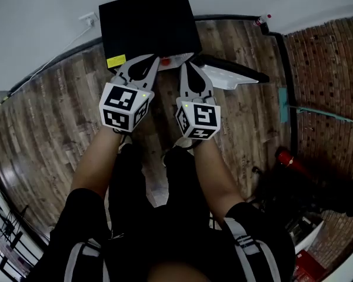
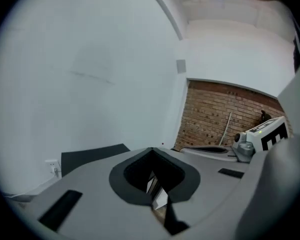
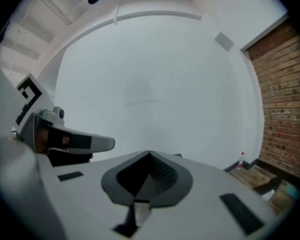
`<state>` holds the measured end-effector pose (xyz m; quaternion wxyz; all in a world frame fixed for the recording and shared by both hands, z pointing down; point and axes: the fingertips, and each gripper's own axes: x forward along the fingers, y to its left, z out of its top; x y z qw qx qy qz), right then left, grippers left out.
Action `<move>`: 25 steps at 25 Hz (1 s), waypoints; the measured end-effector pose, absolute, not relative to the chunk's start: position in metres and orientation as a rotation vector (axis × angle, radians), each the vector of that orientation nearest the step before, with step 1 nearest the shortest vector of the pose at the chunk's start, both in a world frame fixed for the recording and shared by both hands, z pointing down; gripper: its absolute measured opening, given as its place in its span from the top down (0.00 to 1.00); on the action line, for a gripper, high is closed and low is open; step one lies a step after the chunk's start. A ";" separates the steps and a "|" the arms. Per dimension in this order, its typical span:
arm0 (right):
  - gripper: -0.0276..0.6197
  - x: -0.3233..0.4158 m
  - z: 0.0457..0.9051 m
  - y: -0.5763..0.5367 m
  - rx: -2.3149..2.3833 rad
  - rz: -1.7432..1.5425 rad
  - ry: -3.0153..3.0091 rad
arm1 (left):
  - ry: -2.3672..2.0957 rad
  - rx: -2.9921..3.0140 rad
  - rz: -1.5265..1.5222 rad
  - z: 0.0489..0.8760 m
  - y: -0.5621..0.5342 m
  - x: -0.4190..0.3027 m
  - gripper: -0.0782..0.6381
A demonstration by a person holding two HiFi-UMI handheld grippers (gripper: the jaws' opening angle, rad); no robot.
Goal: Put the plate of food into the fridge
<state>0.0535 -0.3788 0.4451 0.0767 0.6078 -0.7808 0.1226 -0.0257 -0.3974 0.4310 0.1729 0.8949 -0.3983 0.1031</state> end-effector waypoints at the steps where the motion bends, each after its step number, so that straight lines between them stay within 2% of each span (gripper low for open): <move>1: 0.94 0.053 0.409 -0.379 1.835 0.357 -2.352 | -1.131 2.535 0.287 0.400 -0.398 -0.027 0.90; 7: 0.94 0.074 0.211 -0.362 1.869 0.336 -2.340 | -1.242 2.480 0.316 0.217 -0.372 -0.039 0.90; 12: 0.94 0.074 0.114 -0.344 1.890 0.267 -2.358 | -1.255 2.568 0.288 0.115 -0.350 -0.020 0.90; 18: 0.94 0.064 0.056 -0.336 1.910 0.177 -2.449 | -1.246 2.657 0.201 0.058 -0.342 -0.007 0.90; 25: 0.94 0.056 0.025 -0.332 1.913 0.024 -2.477 | -1.286 2.692 0.171 0.034 -0.339 -0.008 0.90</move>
